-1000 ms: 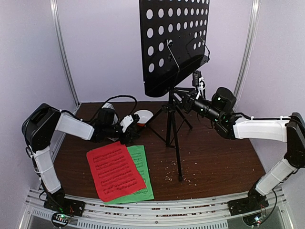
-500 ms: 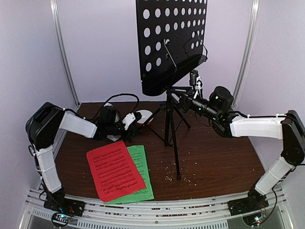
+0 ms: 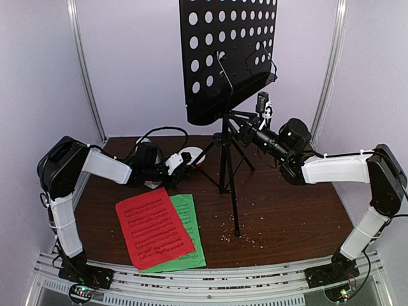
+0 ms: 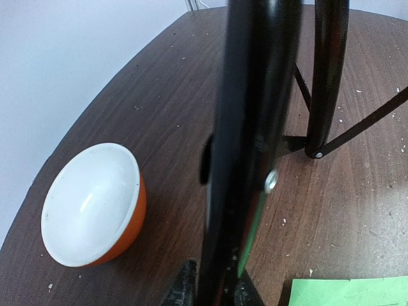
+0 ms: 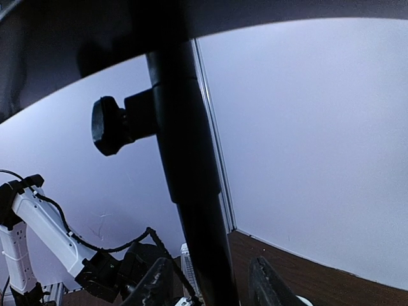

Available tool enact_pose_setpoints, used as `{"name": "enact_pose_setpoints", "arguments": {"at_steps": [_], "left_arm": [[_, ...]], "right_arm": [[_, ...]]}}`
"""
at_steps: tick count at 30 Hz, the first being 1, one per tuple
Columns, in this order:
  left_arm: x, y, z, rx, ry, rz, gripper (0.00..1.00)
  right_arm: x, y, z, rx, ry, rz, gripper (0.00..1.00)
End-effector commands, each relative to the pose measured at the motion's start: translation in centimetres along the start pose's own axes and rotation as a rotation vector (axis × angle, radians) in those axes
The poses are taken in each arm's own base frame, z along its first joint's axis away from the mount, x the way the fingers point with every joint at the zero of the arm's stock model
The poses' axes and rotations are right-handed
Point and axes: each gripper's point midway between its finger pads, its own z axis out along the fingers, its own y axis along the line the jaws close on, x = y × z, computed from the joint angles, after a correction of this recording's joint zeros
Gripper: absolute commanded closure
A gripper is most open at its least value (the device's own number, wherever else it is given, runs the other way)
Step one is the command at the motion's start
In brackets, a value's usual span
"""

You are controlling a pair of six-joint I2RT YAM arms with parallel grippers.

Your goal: Pack up the instrument practice props

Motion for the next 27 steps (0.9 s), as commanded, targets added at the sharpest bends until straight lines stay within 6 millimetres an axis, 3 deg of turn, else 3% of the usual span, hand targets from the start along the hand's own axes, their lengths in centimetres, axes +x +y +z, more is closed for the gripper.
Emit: {"name": "enact_pose_setpoints", "arguments": {"at_steps": [1,18,27], "left_arm": [[-0.6,1.0,0.4,-0.017,-0.009,-0.011,0.91],[-0.3,0.9,0.6,-0.026,0.011,-0.001,0.98],[-0.7,0.5,0.7,-0.019,-0.007,-0.013,1.0]], "right_arm": [[-2.6,-0.1,0.0,0.003,-0.114,-0.015,0.59],[-2.4,-0.7,2.0,-0.022,-0.143,-0.024,0.7],[-2.0,-0.3,1.9,-0.042,-0.137,-0.044,0.96]]}}
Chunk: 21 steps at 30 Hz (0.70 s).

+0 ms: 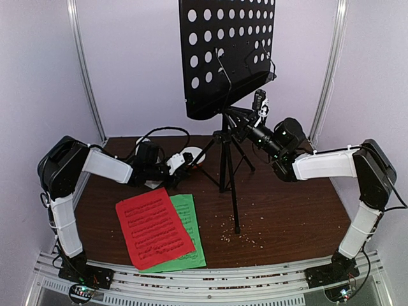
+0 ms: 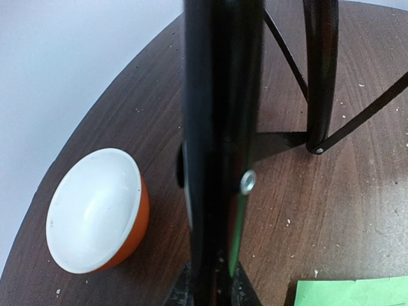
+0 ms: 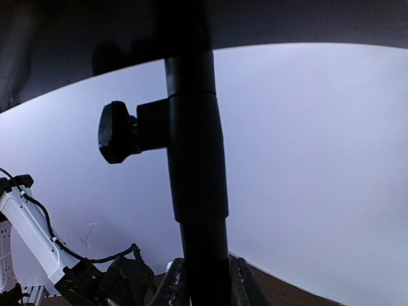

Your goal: Pack up the instrument practice props

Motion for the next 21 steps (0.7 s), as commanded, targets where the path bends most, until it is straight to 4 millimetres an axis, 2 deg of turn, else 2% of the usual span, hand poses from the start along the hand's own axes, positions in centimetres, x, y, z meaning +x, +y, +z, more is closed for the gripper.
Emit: {"name": "enact_pose_setpoints", "arguments": {"at_steps": [1,13,21], "left_arm": [[-0.9,0.2,0.4,-0.008,-0.033,-0.065,1.0],[-5.6,-1.9,-1.6,0.038,-0.235,-0.157,1.0],[-7.0,-3.5,-1.8,0.016,-0.288,-0.154,1.0]], "right_arm": [[-1.3,0.2,0.1,-0.012,-0.047,0.027,0.99],[-1.0,0.5,-0.9,-0.006,-0.021,0.021,1.0],[0.1,1.0,-1.6,0.0,0.017,0.028,1.0]]}}
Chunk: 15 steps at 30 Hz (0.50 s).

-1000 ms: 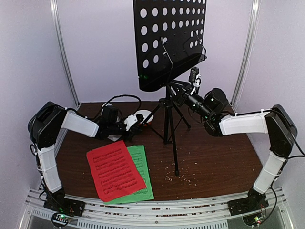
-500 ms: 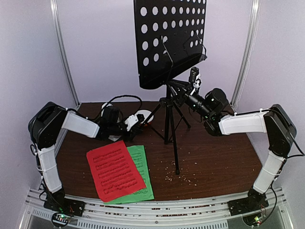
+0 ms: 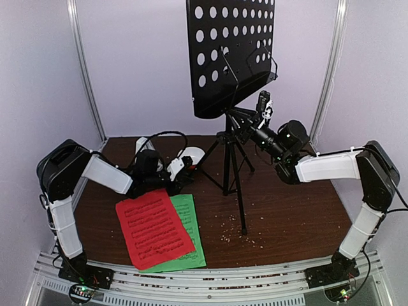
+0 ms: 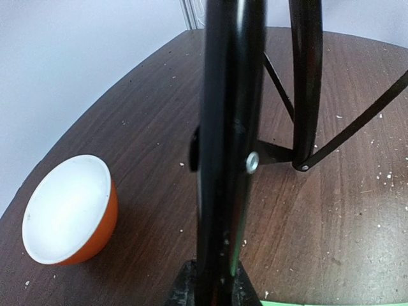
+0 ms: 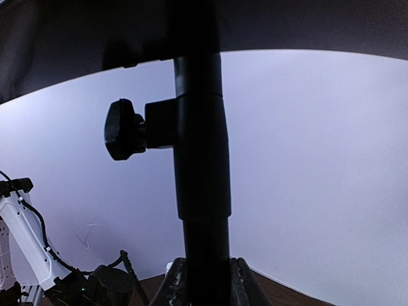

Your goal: Pack up the instrument practice props

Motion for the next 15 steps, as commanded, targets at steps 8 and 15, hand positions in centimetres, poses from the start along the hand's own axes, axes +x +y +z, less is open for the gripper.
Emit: {"name": "enact_pose_setpoints", "arguments": {"at_steps": [8,15], "left_arm": [[-6.3,-1.6,-0.9,-0.035,-0.213,-0.009,1.0],[-8.2,-2.4,-1.4,-0.05,-0.29,0.01,1.0]], "right_arm": [[1.3,1.6,-1.9,0.028,0.084,0.012,1.0],[0.2,2.4,-3.4,0.052,0.099,-0.026,1.0]]}}
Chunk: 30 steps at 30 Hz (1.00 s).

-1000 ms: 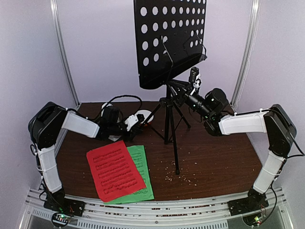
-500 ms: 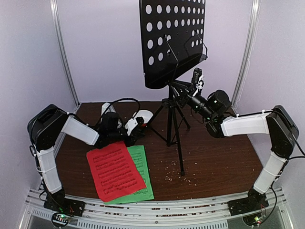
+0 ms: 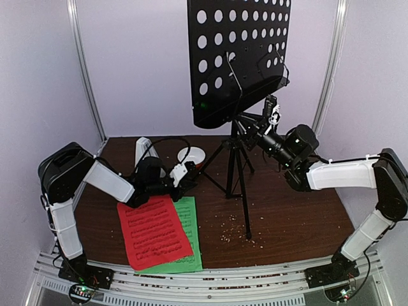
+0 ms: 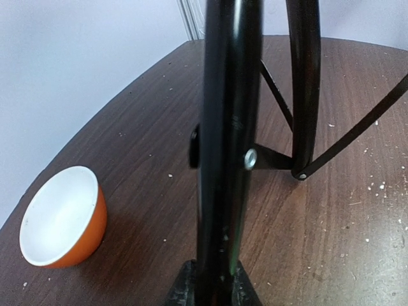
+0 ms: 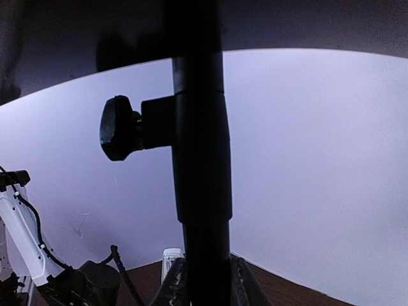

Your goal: Pack up the instrument practice props

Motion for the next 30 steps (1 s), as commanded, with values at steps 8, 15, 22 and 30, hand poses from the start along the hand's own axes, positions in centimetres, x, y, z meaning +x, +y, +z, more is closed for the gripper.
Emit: {"name": "enact_pose_setpoints", "arguments": {"at_steps": [8,15,22,30], "left_arm": [[-10.1,-1.5,-0.9,0.018,-0.325,-0.029,1.0],[-11.8,-1.6,-1.2,0.018,-0.391,-0.045,1.0],[-13.1,-2.2,-1.3,0.001,-0.415,-0.03,1.0],[-15.3,-2.6,-1.6,-0.021,-0.47,-0.02,1.0]], "right_arm": [[0.4,1.6,-2.1,0.031,0.084,-0.012,1.0],[0.2,2.0,-3.0,0.044,0.094,-0.026,1.0],[0.3,2.5,-3.7,0.05,0.108,-0.028,1.0],[0.3,2.8,-4.0,0.053,0.119,-0.039,1.0]]}}
